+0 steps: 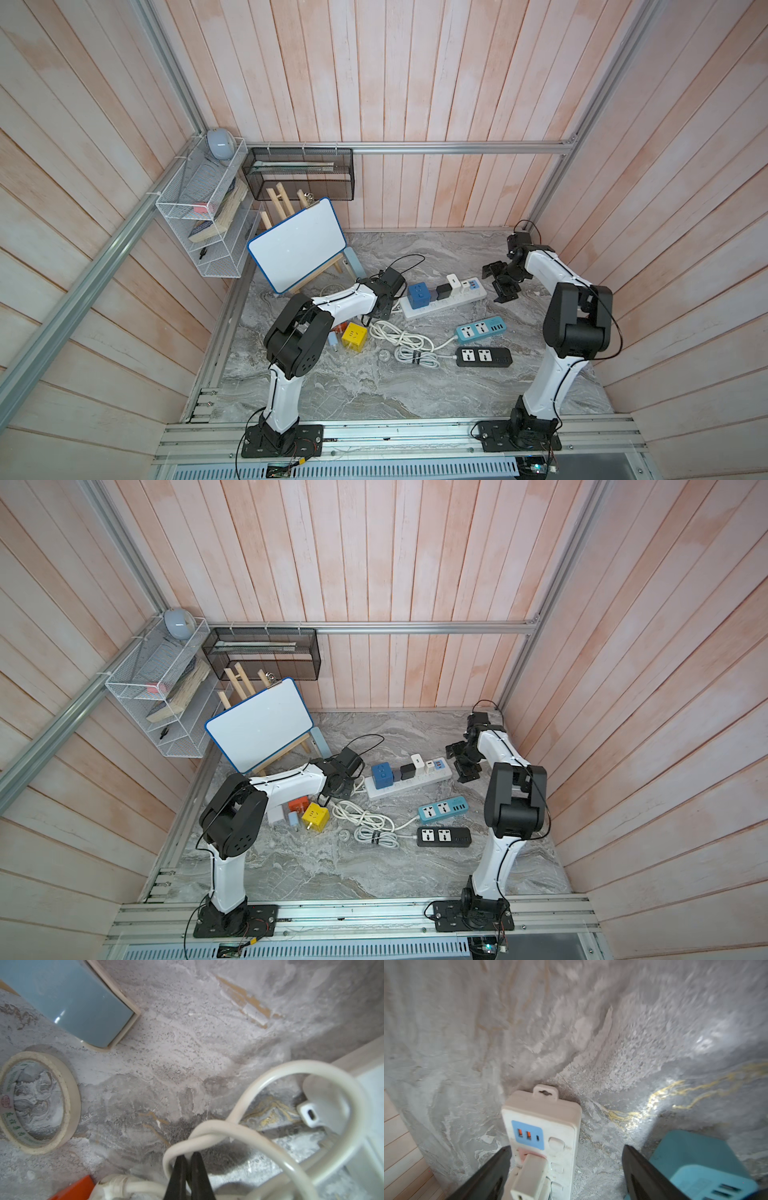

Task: Pull the plug off the socket
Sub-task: Move the socket to the center of the board.

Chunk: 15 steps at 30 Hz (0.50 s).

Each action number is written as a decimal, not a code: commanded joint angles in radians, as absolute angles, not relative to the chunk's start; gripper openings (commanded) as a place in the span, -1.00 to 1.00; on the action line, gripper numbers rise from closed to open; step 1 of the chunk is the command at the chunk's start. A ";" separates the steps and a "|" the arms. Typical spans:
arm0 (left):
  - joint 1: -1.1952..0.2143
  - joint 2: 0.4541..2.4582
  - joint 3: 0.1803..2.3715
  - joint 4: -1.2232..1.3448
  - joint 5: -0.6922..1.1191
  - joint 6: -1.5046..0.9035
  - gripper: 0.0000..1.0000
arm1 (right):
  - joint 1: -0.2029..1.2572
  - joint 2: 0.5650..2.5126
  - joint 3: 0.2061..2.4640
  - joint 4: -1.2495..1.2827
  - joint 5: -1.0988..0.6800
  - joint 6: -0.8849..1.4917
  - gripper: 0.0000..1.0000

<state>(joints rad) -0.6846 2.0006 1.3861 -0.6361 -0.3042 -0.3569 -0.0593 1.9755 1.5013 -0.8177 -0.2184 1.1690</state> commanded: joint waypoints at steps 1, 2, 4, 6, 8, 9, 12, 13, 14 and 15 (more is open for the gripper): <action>-0.681 1.964 1.402 -0.661 -0.330 -0.354 -0.64 | -0.041 2.012 1.553 -0.855 -0.317 1.253 0.80; -0.681 1.961 1.403 -0.664 -0.328 -0.358 -0.49 | -0.040 2.024 1.563 -0.856 -0.325 1.260 0.82; -0.681 1.950 1.403 -0.665 -0.325 -0.365 -0.26 | -0.038 2.042 1.579 -0.863 -0.344 1.268 0.87; -0.683 1.938 1.400 -0.670 -0.322 -0.370 -0.11 | -0.038 2.054 1.581 -0.866 -0.360 1.273 0.89; -0.684 1.925 1.402 -0.675 -0.321 -0.375 0.00 | -0.038 2.058 1.582 -0.867 -0.359 1.276 0.91; -0.686 1.918 1.400 -0.676 -0.320 -0.376 0.02 | -0.037 2.059 1.580 -0.862 -0.360 1.279 0.92; -0.689 1.903 1.407 -0.685 -0.318 -0.385 0.10 | -0.036 2.073 1.587 -0.857 -0.366 1.282 0.96; -0.691 1.898 1.411 -0.687 -0.318 -0.388 0.12 | -0.037 2.083 1.595 -0.860 -0.370 1.281 0.96; -0.693 1.892 1.418 -0.691 -0.318 -0.393 0.15 | -0.040 2.102 1.611 -0.868 -0.373 1.277 0.96; -0.697 1.889 1.425 -0.695 -0.318 -0.397 0.16 | -0.040 2.119 1.631 -0.876 -0.380 1.271 0.96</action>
<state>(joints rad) -0.6884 1.9163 1.3914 -0.6727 -0.3050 -0.3786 -0.0391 2.0670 1.5848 -0.8429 -0.3584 1.2644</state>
